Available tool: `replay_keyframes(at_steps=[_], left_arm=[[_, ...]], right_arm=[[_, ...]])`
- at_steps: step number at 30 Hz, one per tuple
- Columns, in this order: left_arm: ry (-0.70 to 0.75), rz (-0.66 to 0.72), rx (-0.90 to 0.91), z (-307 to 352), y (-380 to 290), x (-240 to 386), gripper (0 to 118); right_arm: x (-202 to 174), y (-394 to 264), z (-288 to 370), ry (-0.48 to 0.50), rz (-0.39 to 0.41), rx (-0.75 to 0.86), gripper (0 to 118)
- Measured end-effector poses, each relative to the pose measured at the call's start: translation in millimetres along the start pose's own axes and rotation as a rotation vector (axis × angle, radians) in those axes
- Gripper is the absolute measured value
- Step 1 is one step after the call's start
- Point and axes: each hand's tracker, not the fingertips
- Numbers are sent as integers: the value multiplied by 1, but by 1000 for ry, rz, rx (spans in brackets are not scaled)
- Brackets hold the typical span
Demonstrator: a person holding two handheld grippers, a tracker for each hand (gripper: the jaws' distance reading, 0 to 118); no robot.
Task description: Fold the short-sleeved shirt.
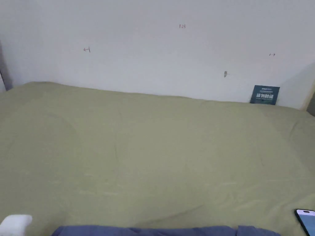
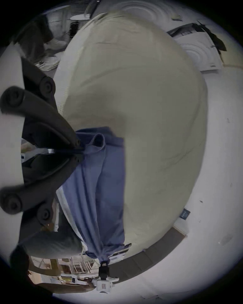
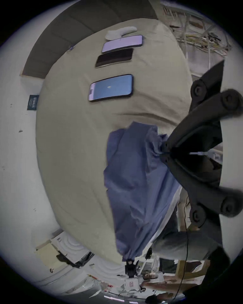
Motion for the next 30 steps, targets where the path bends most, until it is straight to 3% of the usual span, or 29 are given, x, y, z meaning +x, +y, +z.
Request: replay_keyframes(at_steps=[4, 6, 7, 8, 9, 10, 11, 12, 13, 15, 19, 21, 22, 23, 24, 25, 27, 30], left_arm=[[12, 37, -59, -20, -12, -7, 5], [-13, 91, -24, -26, -15, -9, 5], [-2, 97, -21, -27, -15, -9, 12], [13, 112, -20, -26, -14, -8, 26], [54, 124, -14, -23, -14, -7, 49], [82, 122, -20, -18, -15, -5, 81], [108, 122, -24, -11, -15, -5, 89], [97, 128, -3, 2, -15, -5, 89], [86, 146, 30, 15, -14, -4, 89], [105, 180, 125, 46, -7, 11, 89], [60, 116, 432, 89, 8, 65, 88], [51, 97, 473, 94, 14, 93, 85], [56, 72, 486, 91, 14, 105, 78], [66, 21, 501, 87, 15, 119, 62], [91, -17, 503, 84, 15, 131, 35], [131, -54, 503, 80, 14, 144, 0], [189, -73, 500, 70, 10, 160, 0], [92, -42, 474, 60, 5, 167, 0]], right_arm=[[2, -7, -14, -18, -40, -31, 0], [-2, -8, -21, -38, -10, -30, 0], [-1, -7, -28, -58, 8, -75, 0], [2, -6, -34, -53, -7, -95, 0], [0, -7, -34, -55, -13, -114, 2], [-3, -7, -31, -71, -13, -99, 13], [-7, -7, -23, -87, -6, -67, 38], [-12, -6, -10, -124, 5, -27, 69], [-18, -4, 2, -148, 9, 4, 91], [-33, 2, 34, -127, 12, 140, 87], [-71, 13, 71, -20, 2, 378, 88], [-92, 16, 74, -39, 26, 466, 86], [-100, 16, 73, -47, 38, 488, 72], [-109, 15, 69, -64, 51, 508, 51], [-117, 14, 61, -78, 54, 503, 21], [-126, 14, 55, -98, 57, 494, 0], [-137, 8, 42, -150, 50, 480, 0], [-148, -5, 29, -135, 62, 446, 0]])
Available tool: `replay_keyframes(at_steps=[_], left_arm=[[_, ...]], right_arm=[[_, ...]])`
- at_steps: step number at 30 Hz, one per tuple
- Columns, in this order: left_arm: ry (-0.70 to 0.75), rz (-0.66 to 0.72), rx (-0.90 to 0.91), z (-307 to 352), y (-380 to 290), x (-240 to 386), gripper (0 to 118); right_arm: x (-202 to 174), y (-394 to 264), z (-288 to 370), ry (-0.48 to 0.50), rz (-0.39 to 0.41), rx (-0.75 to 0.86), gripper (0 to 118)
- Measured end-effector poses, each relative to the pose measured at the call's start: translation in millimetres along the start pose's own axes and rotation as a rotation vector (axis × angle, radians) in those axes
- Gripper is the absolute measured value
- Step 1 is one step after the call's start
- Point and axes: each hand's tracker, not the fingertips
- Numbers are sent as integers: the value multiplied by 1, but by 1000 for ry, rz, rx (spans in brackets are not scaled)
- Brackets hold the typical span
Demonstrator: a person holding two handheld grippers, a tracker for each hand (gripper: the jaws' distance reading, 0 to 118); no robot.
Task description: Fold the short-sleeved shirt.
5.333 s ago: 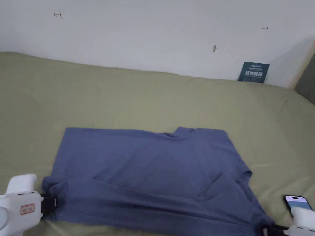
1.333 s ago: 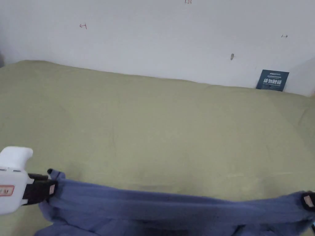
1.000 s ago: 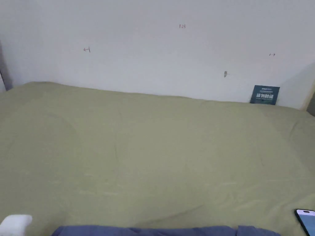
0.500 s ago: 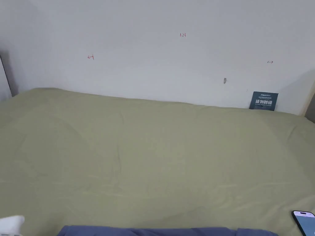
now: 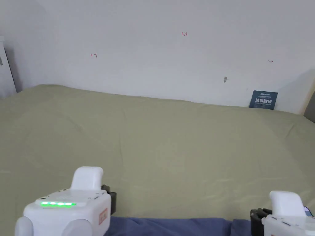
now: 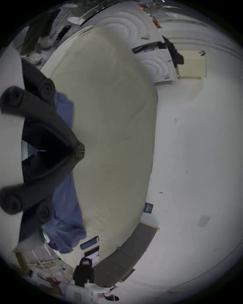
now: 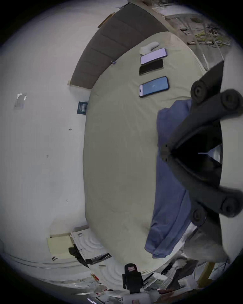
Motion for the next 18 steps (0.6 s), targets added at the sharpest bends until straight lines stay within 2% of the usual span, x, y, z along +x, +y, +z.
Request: replay_keyframes(at_steps=[2, 5, 6, 9, 10, 11, 12, 14, 18], left_arm=[[-14, 2, -45, -5, -2, 0, 0], [-99, 35, -72, -10, 1, -32, 0], [-111, 50, -91, -13, 4, -49, 6], [-272, 130, -167, -30, 5, -112, 93], [-330, 172, -175, -34, 0, -132, 103], [-399, 236, -193, -41, -6, -155, 103], [-408, 319, -223, -47, -13, -176, 103], [-363, 430, -303, -65, -25, -203, 103], [-325, 507, -443, -96, -63, -219, 103]], right_arm=[[-4, -4, -1, 14, -7, -15, 0], [-6, -11, 0, 35, 7, -28, 0], [-4, -8, 3, 37, 10, -29, 0], [-1, -7, 6, 52, 12, -27, 0], [0, -6, 7, 61, 11, -27, 0], [0, -6, 7, 64, 12, -26, 0], [0, -6, 8, 66, 16, -25, 0], [1, -4, 11, 69, 25, -18, 0], [5, -2, 10, 69, 17, -30, 0]])
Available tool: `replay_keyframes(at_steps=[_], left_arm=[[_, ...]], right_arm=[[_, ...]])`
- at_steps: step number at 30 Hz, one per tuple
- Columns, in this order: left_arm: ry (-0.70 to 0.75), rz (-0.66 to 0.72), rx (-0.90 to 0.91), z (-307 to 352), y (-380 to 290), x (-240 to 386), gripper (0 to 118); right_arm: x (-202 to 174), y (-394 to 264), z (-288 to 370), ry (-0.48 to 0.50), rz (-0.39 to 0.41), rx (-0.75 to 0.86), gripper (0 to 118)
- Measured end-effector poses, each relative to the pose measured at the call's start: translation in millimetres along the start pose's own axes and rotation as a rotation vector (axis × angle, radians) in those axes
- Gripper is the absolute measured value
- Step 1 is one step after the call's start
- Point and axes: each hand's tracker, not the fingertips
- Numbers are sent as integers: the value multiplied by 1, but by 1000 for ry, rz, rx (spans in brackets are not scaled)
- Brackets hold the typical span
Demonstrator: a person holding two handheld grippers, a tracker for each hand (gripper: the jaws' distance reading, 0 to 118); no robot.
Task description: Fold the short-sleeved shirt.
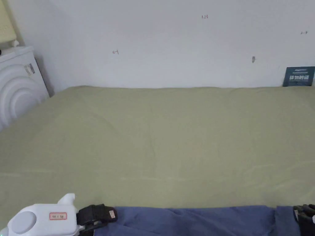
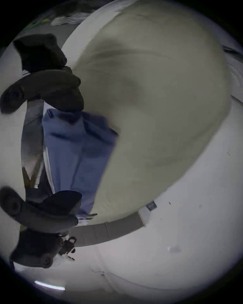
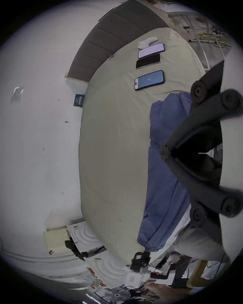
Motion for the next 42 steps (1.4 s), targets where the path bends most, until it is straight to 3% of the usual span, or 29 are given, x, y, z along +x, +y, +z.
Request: replay_keyframes(at_steps=[3, 5, 6, 8, 9, 10, 12, 18, 23, 28, 38, 42], left_arm=[[68, 69, -88, -27, -18, -8, 103], [54, 54, 3, -26, -28, -4, 102], [55, 68, 13, -23, -28, 0, 95], [136, 137, -7, -18, -27, 11, 13], [305, 122, -15, -15, -26, 18, 11], [317, 109, -25, -16, -27, 19, 10], [143, 105, 6, -11, -22, 24, 10], [11, -27, 128, 21, -15, 71, 10], [-61, -358, 109, 26, -26, 151, 10], [-113, -523, -7, -18, -47, 211, 10], [-196, -600, -203, -131, -92, 270, 11], [-169, -619, -232, -168, -103, 266, 31]], right_arm=[[0, 0, 1, 0, 0, -3, 0], [2, 2, 5, 3, 7, -2, 0], [2, 2, 5, 5, 10, -1, 0], [3, 2, 6, 4, 10, -2, 0], [3, 2, 5, 5, 7, -5, 0], [3, 1, 3, 6, 3, -7, 0], [5, -1, 2, 15, -15, -11, 0], [13, -7, 9, 29, -45, -23, 0], [29, -4, 23, 8, -109, 8, 0], [42, -3, 38, -17, -140, 38, 0], [67, -15, 53, -81, -184, 48, 0], [74, -20, 49, -87, -207, 32, 0]])
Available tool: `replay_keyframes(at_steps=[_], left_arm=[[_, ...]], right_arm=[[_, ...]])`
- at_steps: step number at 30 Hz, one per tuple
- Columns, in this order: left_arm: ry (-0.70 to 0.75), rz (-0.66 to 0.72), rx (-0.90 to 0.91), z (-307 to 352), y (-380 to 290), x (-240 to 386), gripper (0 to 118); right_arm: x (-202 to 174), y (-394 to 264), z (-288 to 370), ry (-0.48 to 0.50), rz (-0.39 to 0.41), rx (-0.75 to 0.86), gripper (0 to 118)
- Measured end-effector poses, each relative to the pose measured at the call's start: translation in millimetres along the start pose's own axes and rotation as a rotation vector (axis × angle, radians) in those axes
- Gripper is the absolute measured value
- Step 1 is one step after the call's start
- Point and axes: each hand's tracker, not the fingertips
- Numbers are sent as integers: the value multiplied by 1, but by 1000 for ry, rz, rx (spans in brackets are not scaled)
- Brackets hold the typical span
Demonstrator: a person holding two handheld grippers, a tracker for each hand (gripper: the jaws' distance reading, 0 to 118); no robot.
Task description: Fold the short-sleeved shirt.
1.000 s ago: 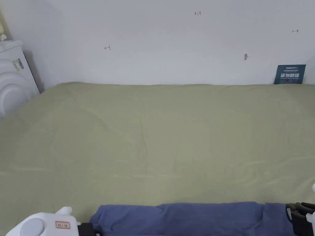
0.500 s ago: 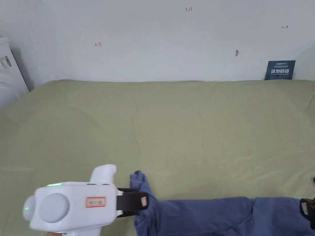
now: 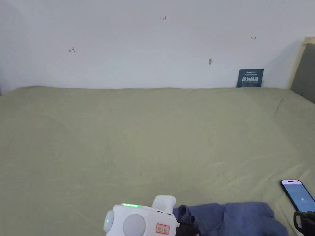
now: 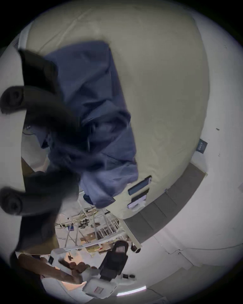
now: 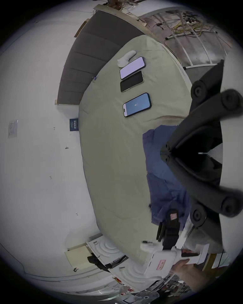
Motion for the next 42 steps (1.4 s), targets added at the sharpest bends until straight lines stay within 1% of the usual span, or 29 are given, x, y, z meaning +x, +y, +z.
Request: replay_keyframes(at_steps=[1, 2, 3, 4, 5, 6, 7, 8, 9, 10, 11, 12, 14, 15, 17, 19, 22, 24, 30, 32, 34, 35, 36, 37, 38, 39, 41, 42], left_arm=[[3, 54, -19, -3, -6, -8, 66], [15, 118, -8, -3, -10, -15, 79], [21, 172, 45, 4, -12, -19, 77], [21, 231, 144, 19, -16, -23, 75], [-41, 268, 239, 33, -19, -29, 67], [-97, 309, 332, 41, -23, -37, 50], [-130, 365, 384, 43, -26, -45, 17], [-129, 423, 398, 42, -27, -54, 1], [-94, 476, 371, 39, -30, -62, 1], [-75, 497, 326, 33, -34, -68, 0], [-34, 519, 317, 27, -41, -73, 0], [-50, 522, 314, 20, -49, -77, 0], [-144, 551, 283, 7, -59, -76, 0], [-161, 537, 277, 0, -64, -70, 0], [-170, 465, 264, -11, -68, -56, 0], [-226, 452, 216, -31, -72, -43, 0], [-217, 444, 176, -54, -76, -25, 0], [-236, 438, 157, -70, -79, -20, 0], [-257, 462, 144, -57, -76, -26, 0], [-209, 437, 160, -30, -67, -26, 0], [-235, 396, 198, 5, -53, -37, 1], [-248, 383, 207, 24, -48, -47, 10], [-235, 387, 197, 41, -41, -58, 33], [-190, 391, 179, 55, -35, -72, 75], [-135, 406, 170, 66, -35, -85, 97], [-101, 431, 180, 77, -36, -100, 102], [-84, 517, 195, 89, -40, -129, 102], [-120, 587, 174, 91, -43, -142, 102]], right_arm=[[0, -1, 0, 2, 2, -2, 0], [0, -1, 0, 4, 6, -5, 0], [0, -2, 0, 5, 11, -8, 0], [-1, -2, 1, 6, 18, -11, 0], [-1, -3, 1, 7, 24, -10, 0], [-1, -3, 1, 6, 28, -10, 0], [-2, -3, 0, 5, 31, -11, 0], [-3, -3, -1, 3, 31, -13, 0], [-3, -2, -2, 4, 31, -15, 0], [-5, -3, -3, 9, 32, -15, 0], [-6, -3, -2, 14, 34, -15, 0], [-8, -3, -1, 21, 41, -13, 0], [-11, -5, 0, 27, 53, -9, 0], [-12, -5, 0, 26, 55, -12, 0], [-13, -6, -2, 24, 59, -22, 0], [-16, -8, -3, 25, 57, -34, 0], [-20, -12, -5, 35, 64, -51, 0], [-22, -14, -5, 39, 73, -62, 0], [-26, -15, -9, 36, 87, -80, 0], [-26, -14, -10, 41, 81, -82, 0], [-27, -13, -10, 47, 80, -75, 0], [-28, -12, -12, 52, 82, -74, 0], [-29, -11, -13, 56, 86, -75, 0], [-30, -10, -15, 61, 91, -77, 0], [-31, -9, -17, 65, 94, -77, 0], [-32, -9, -19, 69, 95, -77, 0], [-32, -9, -19, 83, 91, -74, 0], [-33, -9, -19, 89, 88, -73, 0]])
